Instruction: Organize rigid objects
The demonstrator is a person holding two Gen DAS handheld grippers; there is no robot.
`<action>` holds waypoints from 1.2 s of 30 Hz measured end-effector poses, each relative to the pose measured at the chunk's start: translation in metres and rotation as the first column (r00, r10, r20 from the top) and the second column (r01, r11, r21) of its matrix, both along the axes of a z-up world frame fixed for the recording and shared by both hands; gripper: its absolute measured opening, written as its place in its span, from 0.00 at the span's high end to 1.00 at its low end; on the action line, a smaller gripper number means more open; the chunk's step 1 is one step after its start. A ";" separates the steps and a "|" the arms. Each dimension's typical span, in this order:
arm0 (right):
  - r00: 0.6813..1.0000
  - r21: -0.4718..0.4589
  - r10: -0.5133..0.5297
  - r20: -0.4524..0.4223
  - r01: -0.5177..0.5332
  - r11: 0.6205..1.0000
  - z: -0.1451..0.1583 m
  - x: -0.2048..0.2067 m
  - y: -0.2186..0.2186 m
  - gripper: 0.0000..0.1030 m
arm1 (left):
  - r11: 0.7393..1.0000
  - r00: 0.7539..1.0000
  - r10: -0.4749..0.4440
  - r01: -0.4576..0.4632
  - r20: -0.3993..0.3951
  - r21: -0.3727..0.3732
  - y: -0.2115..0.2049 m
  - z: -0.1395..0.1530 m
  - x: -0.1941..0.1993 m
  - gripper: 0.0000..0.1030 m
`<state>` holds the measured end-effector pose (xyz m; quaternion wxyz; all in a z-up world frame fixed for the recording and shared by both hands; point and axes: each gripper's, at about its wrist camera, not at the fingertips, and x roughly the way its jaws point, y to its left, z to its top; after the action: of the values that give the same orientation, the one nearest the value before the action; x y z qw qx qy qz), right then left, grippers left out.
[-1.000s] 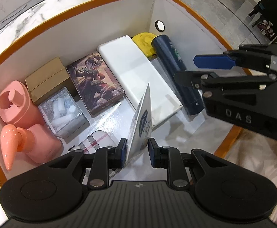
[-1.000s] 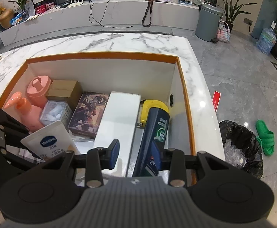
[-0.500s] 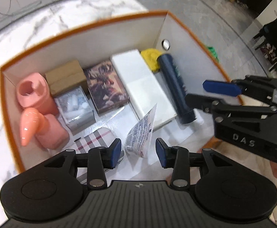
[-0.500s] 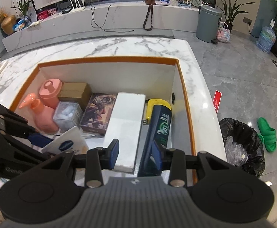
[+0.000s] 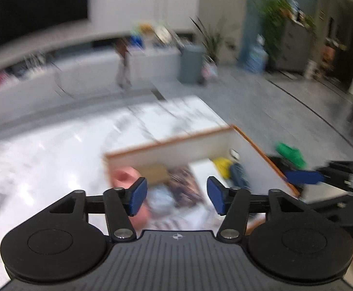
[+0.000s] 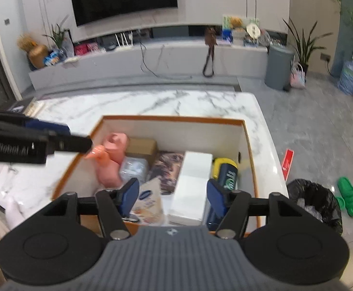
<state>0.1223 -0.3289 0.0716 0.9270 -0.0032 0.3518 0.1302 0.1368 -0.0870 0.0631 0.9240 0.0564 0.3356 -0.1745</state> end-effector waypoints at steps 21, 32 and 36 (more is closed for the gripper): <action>0.984 -0.020 -0.090 0.152 0.094 0.995 -0.054 -0.047 0.036 0.12 | 0.956 0.934 0.289 -0.295 0.211 -0.002 0.025 -0.066 -0.064 0.14; 0.993 -0.021 -0.093 0.067 0.095 0.995 -0.074 -0.028 0.037 0.06 | 0.959 0.946 0.274 -0.281 0.173 0.022 0.031 -0.090 -0.066 0.10; 0.994 -0.015 -0.093 0.063 0.094 0.995 -0.075 -0.027 0.035 0.06 | 0.961 0.949 0.266 -0.275 0.167 0.029 0.030 -0.092 -0.068 0.10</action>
<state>0.0953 -0.2935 -0.0031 0.9426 0.0007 0.3235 0.0833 0.0688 -0.0571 -0.0286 0.9615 0.0479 0.2687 -0.0321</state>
